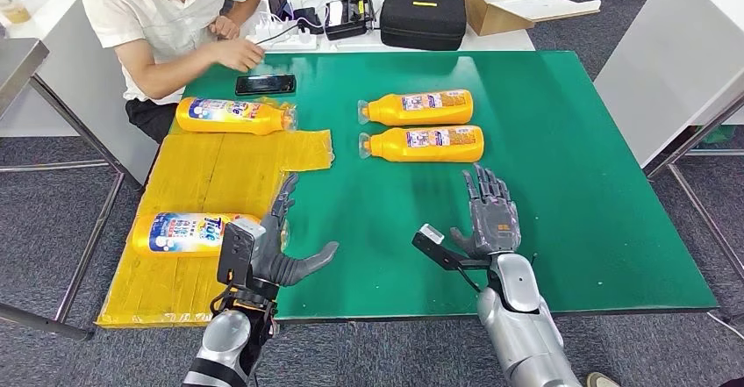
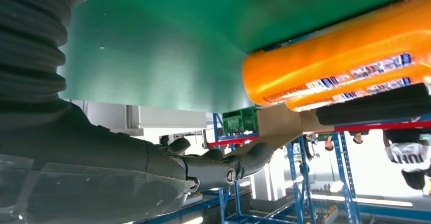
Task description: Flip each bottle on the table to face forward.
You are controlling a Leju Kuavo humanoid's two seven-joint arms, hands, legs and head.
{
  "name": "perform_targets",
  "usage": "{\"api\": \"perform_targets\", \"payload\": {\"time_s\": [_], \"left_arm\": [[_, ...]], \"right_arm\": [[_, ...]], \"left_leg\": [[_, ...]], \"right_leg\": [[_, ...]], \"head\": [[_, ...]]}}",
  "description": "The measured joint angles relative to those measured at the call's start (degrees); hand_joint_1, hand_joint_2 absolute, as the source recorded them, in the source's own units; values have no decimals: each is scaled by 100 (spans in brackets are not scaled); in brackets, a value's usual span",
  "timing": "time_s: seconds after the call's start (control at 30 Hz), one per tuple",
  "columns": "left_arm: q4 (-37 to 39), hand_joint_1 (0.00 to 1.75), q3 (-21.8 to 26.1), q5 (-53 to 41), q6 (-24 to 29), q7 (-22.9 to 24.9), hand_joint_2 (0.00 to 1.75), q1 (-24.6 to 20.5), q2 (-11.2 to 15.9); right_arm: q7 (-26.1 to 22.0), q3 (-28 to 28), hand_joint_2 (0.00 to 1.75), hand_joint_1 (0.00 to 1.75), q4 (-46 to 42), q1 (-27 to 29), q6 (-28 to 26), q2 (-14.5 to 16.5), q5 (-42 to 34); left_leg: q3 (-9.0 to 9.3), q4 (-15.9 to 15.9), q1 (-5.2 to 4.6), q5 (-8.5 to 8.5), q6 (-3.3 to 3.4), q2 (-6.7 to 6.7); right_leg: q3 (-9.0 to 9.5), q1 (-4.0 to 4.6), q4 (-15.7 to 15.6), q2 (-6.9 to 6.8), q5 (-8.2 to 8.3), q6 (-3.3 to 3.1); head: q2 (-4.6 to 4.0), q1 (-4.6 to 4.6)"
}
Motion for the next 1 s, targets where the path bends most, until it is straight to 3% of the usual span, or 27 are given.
{"api": "perform_targets", "payload": {"time_s": [0.3, 1.0], "left_arm": [[2, 0, -51, 17, -40, 39, 175, 5, 0], [-8, 0, -78, -160, -32, -32, 175, 133, 0]], "right_arm": [[102, -2, 175, 0, 276, -137, 86, -79, 95], [83, -2, 175, 0, -213, 273, 87, -59, -22]], "left_leg": [[0, 1, -1, 0, 0, -1], [-1, 1, -1, 0, 0, 0]], "right_leg": [[0, -1, 0, -1, 0, 0], [-1, -1, 0, 0, 0, 0]], "head": [[0, 0], [0, -1]]}}
